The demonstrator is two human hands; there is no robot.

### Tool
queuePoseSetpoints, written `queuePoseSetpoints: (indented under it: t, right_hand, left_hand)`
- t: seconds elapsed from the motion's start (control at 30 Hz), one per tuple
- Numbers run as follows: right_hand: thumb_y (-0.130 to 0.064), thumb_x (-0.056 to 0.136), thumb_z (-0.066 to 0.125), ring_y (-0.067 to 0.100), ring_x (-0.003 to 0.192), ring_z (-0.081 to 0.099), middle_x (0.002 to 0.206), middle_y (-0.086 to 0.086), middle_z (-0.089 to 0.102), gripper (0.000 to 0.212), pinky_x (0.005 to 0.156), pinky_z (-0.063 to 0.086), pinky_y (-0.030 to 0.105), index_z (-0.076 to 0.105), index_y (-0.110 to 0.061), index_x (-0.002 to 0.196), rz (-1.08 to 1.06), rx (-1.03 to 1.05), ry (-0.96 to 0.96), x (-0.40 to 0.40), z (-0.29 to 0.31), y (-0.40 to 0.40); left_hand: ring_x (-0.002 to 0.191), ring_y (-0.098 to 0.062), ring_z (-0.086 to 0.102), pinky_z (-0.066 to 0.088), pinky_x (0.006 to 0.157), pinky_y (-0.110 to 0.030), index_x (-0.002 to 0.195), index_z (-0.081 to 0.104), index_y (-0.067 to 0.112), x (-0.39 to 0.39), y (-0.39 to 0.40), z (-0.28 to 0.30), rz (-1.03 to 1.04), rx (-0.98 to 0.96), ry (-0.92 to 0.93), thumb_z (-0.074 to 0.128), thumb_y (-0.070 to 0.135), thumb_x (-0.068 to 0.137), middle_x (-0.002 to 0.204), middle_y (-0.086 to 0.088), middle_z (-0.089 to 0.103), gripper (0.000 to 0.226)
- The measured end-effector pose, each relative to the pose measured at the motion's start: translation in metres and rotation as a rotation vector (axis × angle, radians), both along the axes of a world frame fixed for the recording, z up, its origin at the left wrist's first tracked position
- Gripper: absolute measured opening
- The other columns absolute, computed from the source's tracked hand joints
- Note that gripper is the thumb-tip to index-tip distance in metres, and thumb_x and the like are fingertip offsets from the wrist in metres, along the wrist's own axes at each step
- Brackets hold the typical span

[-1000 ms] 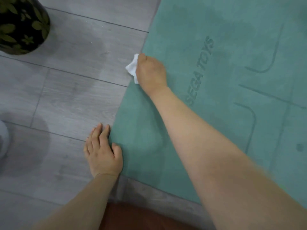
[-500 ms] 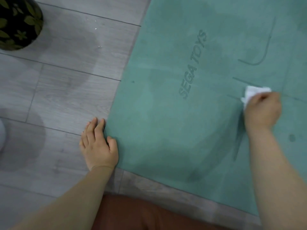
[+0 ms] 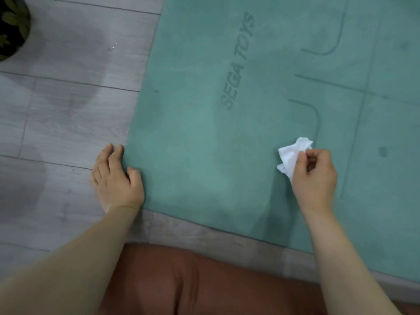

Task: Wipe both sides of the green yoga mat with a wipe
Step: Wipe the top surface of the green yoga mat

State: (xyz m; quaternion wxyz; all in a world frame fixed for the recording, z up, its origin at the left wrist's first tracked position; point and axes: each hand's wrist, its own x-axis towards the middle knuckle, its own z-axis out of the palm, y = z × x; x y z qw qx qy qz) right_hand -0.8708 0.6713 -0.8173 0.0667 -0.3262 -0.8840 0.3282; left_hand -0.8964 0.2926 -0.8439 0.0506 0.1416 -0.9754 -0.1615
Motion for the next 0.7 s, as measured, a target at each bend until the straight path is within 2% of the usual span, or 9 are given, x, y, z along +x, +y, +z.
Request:
queuePoseSetpoints:
  t: [0.1,0.17,0.27,0.37,0.43,0.57,0.7]
  right_hand:
    - [-0.023,0.094,0.053,0.015,0.070,0.053,0.077,-0.008,0.057,0.009,0.063,0.035,0.023,0.055,-0.014,0.095,0.013,-0.100,-0.026,0.038,0.007,0.010]
    - [-0.021,0.094,0.054,0.009,0.065,0.052,0.074,-0.015,0.055,0.006,0.058,0.034,0.015,0.054,-0.016,0.092,-0.016,-0.156,-0.018,0.063,0.011,0.015]
    - [-0.021,0.093,0.055,-0.003,0.064,0.052,0.074,-0.015,0.055,0.005,0.057,0.036,0.005,0.054,-0.017,0.090,-0.057,-0.237,-0.016,0.097,0.018,0.026]
    - [-0.022,0.093,0.055,-0.001,0.063,0.052,0.072,-0.013,0.056,0.006,0.057,0.038,0.008,0.054,-0.018,0.089,-0.083,-0.293,-0.006,0.119,0.029,0.043]
    - [-0.023,0.093,0.055,0.001,0.064,0.053,0.072,-0.013,0.056,0.006,0.057,0.038,0.009,0.054,-0.018,0.089,-0.086,-0.305,0.006,0.130,0.037,0.059]
    - [-0.022,0.093,0.055,0.010,0.067,0.053,0.074,-0.009,0.057,0.007,0.063,0.038,0.025,0.055,-0.016,0.091,-0.136,-0.319,0.012,0.153,0.051,0.101]
    - [-0.023,0.093,0.054,0.017,0.072,0.054,0.076,-0.007,0.058,0.006,0.069,0.042,0.029,0.055,-0.017,0.092,-0.210,-0.297,0.025,0.178,0.060,0.154]
  left_hand:
    - [0.137,-0.033,0.039,0.026,0.115,-0.047,0.139,0.050,0.013,0.001,-0.001,-0.002,0.008,-0.017,0.009,0.040,0.026,0.082,0.149,-0.012,0.043,0.059]
    - [0.136,-0.034,0.039,0.026,0.114,-0.045,0.138,0.050,0.012,0.000,-0.001,-0.002,0.015,-0.032,-0.003,0.037,0.027,0.082,0.149,-0.013,0.043,0.060]
    - [0.135,-0.038,0.038,0.026,0.113,-0.046,0.139,0.048,0.005,-0.005,0.006,0.004,-0.004,-0.093,-0.080,0.034,0.028,0.081,0.148,-0.019,0.041,0.064]
    - [0.141,-0.041,0.027,0.019,0.117,-0.049,0.147,0.033,0.000,-0.004,0.020,0.018,-0.046,-0.150,-0.243,0.034,0.027,0.085,0.154,-0.024,0.030,0.068]
    - [0.146,-0.041,0.019,0.014,0.120,-0.050,0.152,0.024,0.000,0.002,0.043,0.028,-0.135,-0.185,-0.289,0.041,0.024,0.091,0.159,-0.024,0.021,0.068]
    - [0.147,-0.039,0.021,0.014,0.120,-0.047,0.151,0.029,-0.001,0.022,0.145,0.046,-0.329,-0.076,-0.254,0.039,0.030,0.088,0.159,-0.022,0.024,0.071]
    - [0.147,-0.034,0.024,0.015,0.121,-0.042,0.148,0.036,0.000,0.062,0.275,0.048,-0.493,0.127,-0.292,0.038,0.031,0.086,0.158,-0.018,0.028,0.069]
